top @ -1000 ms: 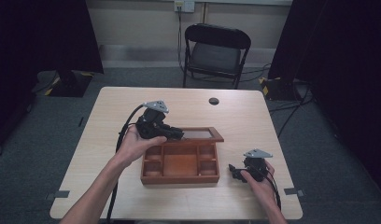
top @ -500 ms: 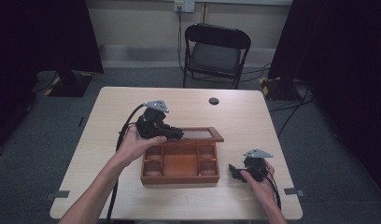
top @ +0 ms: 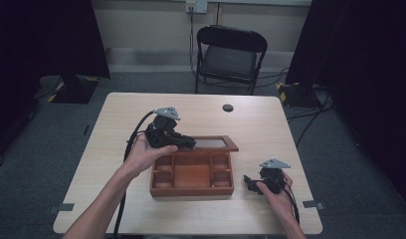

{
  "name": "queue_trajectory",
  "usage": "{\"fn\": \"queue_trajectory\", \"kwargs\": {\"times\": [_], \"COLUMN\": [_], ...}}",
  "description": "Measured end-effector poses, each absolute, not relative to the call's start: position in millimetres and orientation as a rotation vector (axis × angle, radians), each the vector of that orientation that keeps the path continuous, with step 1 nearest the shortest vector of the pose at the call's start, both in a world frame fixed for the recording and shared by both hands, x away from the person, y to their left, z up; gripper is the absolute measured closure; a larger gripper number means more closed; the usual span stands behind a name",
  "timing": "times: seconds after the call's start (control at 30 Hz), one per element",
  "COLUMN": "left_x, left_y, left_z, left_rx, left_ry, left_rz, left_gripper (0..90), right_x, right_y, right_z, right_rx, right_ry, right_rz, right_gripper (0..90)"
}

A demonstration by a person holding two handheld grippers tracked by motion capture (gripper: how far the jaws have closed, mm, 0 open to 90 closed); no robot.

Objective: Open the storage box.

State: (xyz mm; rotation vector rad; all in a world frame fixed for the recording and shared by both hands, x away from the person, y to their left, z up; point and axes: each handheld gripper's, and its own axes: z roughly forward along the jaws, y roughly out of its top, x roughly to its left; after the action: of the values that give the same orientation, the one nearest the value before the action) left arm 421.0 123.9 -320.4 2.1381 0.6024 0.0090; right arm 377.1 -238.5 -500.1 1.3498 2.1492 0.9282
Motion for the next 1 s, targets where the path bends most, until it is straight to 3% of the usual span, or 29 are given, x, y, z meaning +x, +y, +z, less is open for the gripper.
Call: {"fn": "queue_trajectory", "kwargs": {"times": [1.0], "left_x": [420.1], "left_y": [123.6], "left_z": [-322.2], "left_rx": [2.138], "left_ry": [0.595], "left_rz": [0.002], "left_gripper": [81.0], "right_x": [377.1], "right_y": [-238.5], "right_z": [-500.1], "right_rx": [1.35], "right_ry": [2.149], "right_rz": [0.928], "right_gripper": [12.8]}}
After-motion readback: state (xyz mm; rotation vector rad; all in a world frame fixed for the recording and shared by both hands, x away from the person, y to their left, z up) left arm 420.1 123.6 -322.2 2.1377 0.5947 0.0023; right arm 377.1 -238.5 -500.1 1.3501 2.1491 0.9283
